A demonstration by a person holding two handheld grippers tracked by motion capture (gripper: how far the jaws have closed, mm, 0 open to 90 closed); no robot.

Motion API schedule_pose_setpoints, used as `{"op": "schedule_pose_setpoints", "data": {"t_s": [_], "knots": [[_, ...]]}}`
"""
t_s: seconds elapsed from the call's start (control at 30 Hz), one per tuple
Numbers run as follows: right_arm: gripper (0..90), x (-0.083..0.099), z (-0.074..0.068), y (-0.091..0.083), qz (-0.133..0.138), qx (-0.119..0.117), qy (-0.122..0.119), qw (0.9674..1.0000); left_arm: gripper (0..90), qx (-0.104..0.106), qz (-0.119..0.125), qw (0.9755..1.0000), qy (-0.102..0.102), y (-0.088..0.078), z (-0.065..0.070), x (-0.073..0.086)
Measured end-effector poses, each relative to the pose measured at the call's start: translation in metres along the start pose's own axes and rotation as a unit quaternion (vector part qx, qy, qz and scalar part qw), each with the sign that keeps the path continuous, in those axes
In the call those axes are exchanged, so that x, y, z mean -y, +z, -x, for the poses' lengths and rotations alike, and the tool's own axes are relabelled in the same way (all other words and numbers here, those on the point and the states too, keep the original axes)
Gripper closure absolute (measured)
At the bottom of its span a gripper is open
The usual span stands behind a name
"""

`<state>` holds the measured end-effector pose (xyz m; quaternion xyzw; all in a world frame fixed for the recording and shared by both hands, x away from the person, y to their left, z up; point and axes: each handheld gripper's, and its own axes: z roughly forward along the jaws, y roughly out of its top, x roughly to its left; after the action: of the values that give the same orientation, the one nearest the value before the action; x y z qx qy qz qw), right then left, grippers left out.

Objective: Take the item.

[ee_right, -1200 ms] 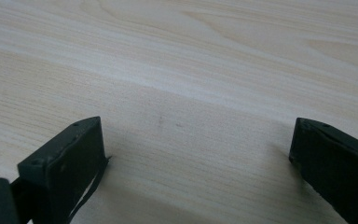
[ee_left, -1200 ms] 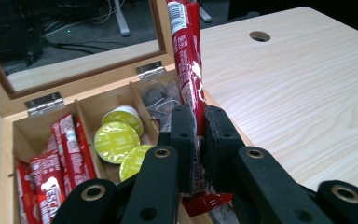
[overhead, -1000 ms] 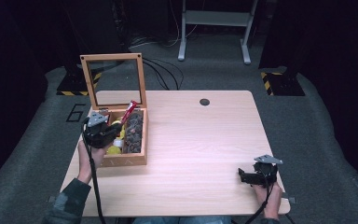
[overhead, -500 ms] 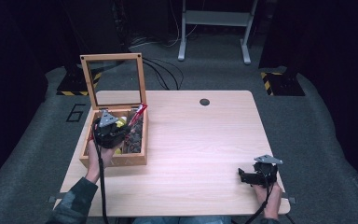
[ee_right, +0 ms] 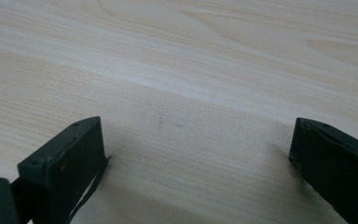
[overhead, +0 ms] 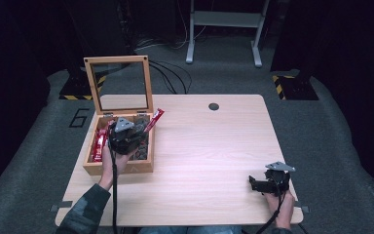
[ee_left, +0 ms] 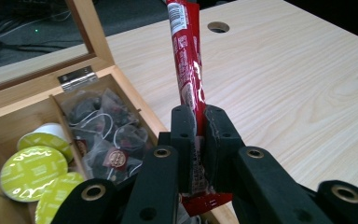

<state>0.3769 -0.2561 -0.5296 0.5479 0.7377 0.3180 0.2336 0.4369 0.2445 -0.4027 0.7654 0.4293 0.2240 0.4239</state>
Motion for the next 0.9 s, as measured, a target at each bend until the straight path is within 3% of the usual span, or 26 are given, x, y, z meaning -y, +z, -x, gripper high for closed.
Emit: {"op": "schedule_pose_setpoints", "data": {"t_s": [0.9], "knots": [[2.6, 0.000, 0.000, 0.000, 0.000, 0.000, -0.001, 1.0000, 82.5, 0.057, -0.004, 0.9984, -0.004, 0.044, 0.041, 0.000]]}}
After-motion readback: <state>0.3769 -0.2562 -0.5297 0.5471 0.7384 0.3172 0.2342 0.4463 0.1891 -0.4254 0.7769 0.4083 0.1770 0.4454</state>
